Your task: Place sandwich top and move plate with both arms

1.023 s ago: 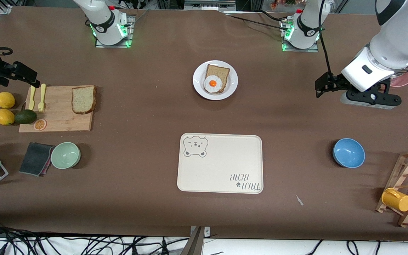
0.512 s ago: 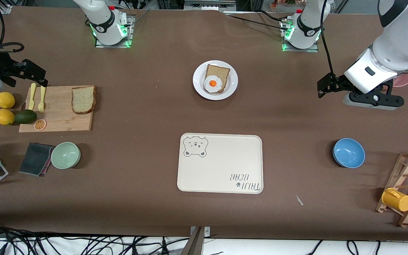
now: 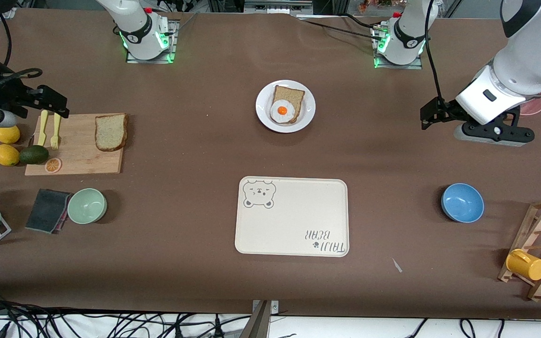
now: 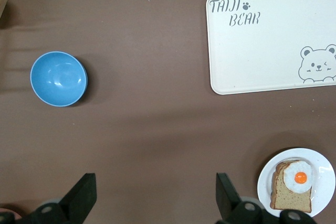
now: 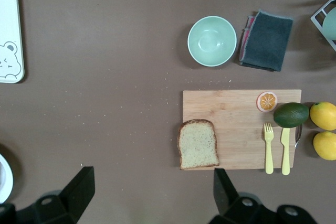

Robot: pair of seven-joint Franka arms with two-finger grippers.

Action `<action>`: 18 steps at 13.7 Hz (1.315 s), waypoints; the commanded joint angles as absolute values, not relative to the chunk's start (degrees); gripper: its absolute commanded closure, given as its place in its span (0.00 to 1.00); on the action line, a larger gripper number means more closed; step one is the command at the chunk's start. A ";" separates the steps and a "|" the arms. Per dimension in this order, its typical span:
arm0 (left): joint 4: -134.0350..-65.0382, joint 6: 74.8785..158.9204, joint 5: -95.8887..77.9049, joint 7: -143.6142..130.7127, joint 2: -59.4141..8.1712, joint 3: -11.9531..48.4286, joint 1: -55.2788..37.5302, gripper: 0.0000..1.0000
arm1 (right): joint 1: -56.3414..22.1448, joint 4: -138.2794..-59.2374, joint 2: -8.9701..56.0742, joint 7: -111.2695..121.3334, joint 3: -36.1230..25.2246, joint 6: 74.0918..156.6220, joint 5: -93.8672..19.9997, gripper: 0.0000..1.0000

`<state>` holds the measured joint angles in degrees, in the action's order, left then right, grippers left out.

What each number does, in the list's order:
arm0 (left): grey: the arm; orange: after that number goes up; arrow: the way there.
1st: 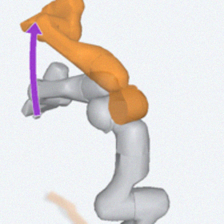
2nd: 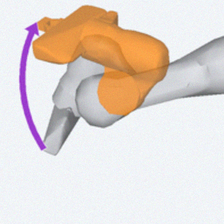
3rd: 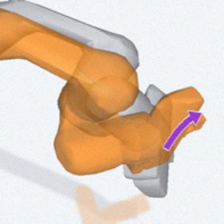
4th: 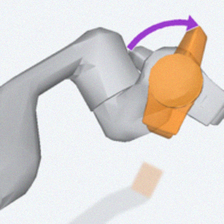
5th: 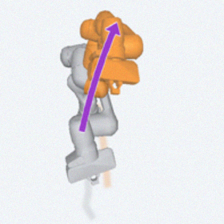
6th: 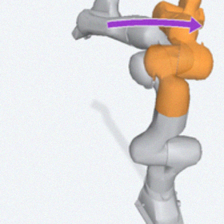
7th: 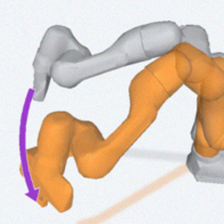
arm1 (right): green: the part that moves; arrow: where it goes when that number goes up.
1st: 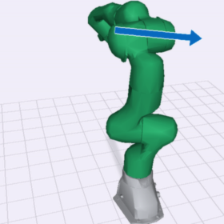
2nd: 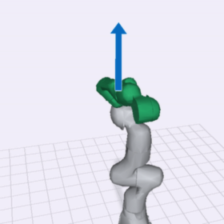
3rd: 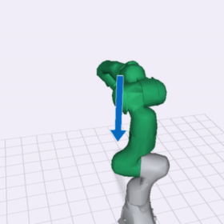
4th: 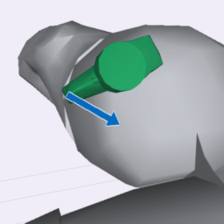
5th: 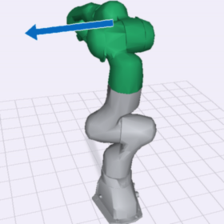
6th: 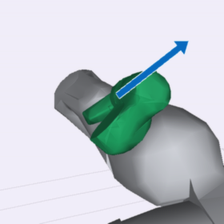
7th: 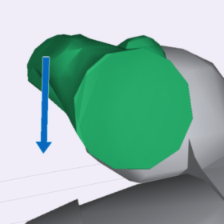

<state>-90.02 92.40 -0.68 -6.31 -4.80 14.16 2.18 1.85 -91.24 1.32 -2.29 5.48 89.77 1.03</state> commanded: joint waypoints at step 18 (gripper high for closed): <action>-89.82 90.26 -1.85 -6.15 -4.75 14.41 1.93 0.00 | -1.32 -103.41 8.62 -5.01 6.24 102.71 6.22 0.03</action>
<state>-90.02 91.15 -0.68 -6.31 -4.96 14.43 1.98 -1.32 -97.55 9.44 -4.31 6.14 97.49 3.49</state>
